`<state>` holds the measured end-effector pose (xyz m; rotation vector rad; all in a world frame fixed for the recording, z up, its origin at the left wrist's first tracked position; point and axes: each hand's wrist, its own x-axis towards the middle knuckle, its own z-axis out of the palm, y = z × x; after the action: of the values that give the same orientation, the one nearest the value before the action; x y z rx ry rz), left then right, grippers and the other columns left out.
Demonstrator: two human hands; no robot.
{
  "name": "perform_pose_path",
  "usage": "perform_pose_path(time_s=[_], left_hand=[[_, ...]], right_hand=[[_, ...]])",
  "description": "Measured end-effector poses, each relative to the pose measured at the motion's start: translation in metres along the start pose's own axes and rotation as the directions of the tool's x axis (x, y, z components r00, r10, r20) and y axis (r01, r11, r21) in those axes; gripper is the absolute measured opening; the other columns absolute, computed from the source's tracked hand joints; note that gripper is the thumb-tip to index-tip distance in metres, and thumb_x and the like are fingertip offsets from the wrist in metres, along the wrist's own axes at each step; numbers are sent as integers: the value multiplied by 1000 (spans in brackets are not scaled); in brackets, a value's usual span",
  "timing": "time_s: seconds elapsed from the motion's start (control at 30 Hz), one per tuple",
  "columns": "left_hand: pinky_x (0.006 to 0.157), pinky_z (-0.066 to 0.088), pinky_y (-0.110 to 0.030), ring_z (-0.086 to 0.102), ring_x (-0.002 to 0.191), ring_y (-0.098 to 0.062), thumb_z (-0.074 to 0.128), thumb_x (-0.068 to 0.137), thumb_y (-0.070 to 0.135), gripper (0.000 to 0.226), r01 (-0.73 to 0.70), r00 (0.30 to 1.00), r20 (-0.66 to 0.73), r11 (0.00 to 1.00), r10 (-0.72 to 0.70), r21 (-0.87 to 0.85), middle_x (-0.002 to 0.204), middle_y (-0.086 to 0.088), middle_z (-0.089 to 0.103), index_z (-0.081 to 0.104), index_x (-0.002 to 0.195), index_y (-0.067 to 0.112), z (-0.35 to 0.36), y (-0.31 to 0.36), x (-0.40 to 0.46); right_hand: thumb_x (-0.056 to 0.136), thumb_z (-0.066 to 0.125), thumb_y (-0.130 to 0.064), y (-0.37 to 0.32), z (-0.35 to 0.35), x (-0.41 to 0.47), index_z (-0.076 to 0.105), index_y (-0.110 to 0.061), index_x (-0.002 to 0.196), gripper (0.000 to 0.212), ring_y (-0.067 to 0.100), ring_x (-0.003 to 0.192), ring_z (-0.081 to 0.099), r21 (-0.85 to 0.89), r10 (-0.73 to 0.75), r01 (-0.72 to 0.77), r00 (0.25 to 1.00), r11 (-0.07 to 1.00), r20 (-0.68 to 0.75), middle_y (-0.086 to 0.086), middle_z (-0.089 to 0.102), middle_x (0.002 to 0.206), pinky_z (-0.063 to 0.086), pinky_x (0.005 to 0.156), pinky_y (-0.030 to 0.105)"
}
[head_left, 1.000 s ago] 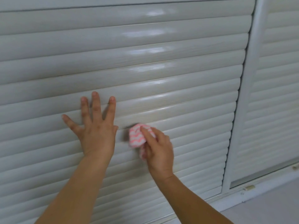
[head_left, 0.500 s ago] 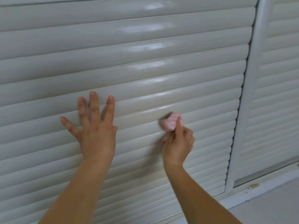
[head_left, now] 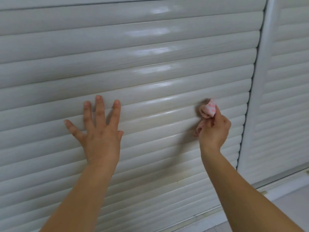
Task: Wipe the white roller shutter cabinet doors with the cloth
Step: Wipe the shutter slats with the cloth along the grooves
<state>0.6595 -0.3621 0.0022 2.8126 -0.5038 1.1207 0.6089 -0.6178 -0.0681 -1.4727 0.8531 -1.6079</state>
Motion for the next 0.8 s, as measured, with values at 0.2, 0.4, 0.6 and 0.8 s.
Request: perform_pose_path(time_s=[0.2, 0.4, 0.6, 0.8], left_hand=[[104, -5, -67, -10, 140, -28, 64, 82, 40, 88, -24, 999, -33, 999, 23, -21, 157, -5, -6, 5, 147, 39, 4, -4, 2], [103, -3, -70, -9, 141, -31, 59, 84, 45, 87, -40, 999, -10, 999, 40, 26, 156, -7, -9, -1, 147, 39, 3, -9, 3], [104, -2, -70, -23, 139, -35, 50, 93, 32, 89, 56, 996, 64, 998, -58, 28, 150, -14, -28, -23, 143, 29, 4, 14, -1], [104, -3, -69, -25, 138, -37, 51, 87, 52, 100, 103, 992, 84, 994, -99, -44, 146, -22, -32, -25, 143, 17, 3, 31, -4]], right_hand=[[76, 58, -69, -36, 29, -57, 58, -34, 77, 35, 33, 74, 59, -66, 18, -10, 994, 998, 109, 21, 58, 94, 53, 74, 48], [85, 55, -50, -38, 18, -138, 64, -34, 105, 27, 22, 94, 58, 103, -214, 192, 764, 976, 609, 3, 62, 103, 51, 81, 39], [89, 64, -21, -46, -23, -76, 64, -17, 101, 12, 2, 79, 60, 200, -116, 28, 889, 979, 443, -17, 62, 85, 46, 71, 16], [90, 58, -34, -35, -16, -14, 62, -26, 109, 22, 20, 79, 58, 15, 45, -49, 977, 999, 210, 5, 64, 99, 54, 77, 37]])
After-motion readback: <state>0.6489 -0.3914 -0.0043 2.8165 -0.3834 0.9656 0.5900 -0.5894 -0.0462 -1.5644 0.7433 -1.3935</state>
